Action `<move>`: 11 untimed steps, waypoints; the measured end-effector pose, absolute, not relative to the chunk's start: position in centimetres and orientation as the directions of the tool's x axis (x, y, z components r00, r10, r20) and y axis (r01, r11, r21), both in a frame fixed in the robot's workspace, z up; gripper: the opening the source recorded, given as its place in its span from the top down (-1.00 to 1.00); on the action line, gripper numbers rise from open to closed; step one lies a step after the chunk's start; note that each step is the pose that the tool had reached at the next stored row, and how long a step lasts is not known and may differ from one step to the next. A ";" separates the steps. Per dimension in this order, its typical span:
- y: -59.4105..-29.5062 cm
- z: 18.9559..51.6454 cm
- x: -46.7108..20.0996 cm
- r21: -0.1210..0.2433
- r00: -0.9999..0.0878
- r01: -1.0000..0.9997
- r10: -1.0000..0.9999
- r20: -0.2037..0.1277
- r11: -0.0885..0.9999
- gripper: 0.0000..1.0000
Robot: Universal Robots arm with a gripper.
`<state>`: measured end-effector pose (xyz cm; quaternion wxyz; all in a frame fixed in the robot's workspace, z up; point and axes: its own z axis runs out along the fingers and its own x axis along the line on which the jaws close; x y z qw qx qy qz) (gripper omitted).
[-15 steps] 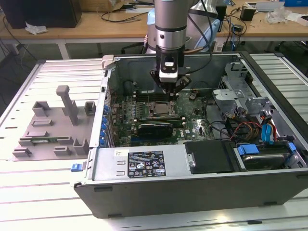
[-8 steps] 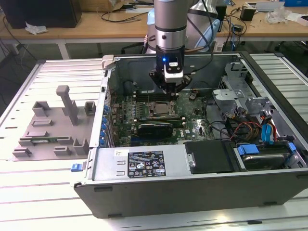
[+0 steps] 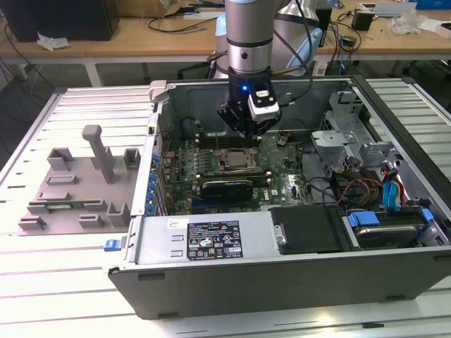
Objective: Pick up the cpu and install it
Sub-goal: 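Close the cpu cover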
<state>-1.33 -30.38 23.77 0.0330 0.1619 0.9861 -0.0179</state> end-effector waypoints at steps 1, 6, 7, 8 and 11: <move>-30.4 23.8 -1.3 -0.025 -0.951 0.305 0.302 -0.071 0.952 0.79; -30.4 23.7 -1.3 -0.024 -0.979 0.195 0.193 -0.071 0.980 0.79; -30.4 23.7 -1.3 -0.024 -0.982 0.178 0.176 -0.071 0.984 0.79; -30.4 23.7 -1.3 -0.025 -0.986 0.154 0.152 -0.071 0.988 0.79; -30.4 23.7 -1.4 -0.030 -0.991 0.112 0.110 -0.070 0.993 0.79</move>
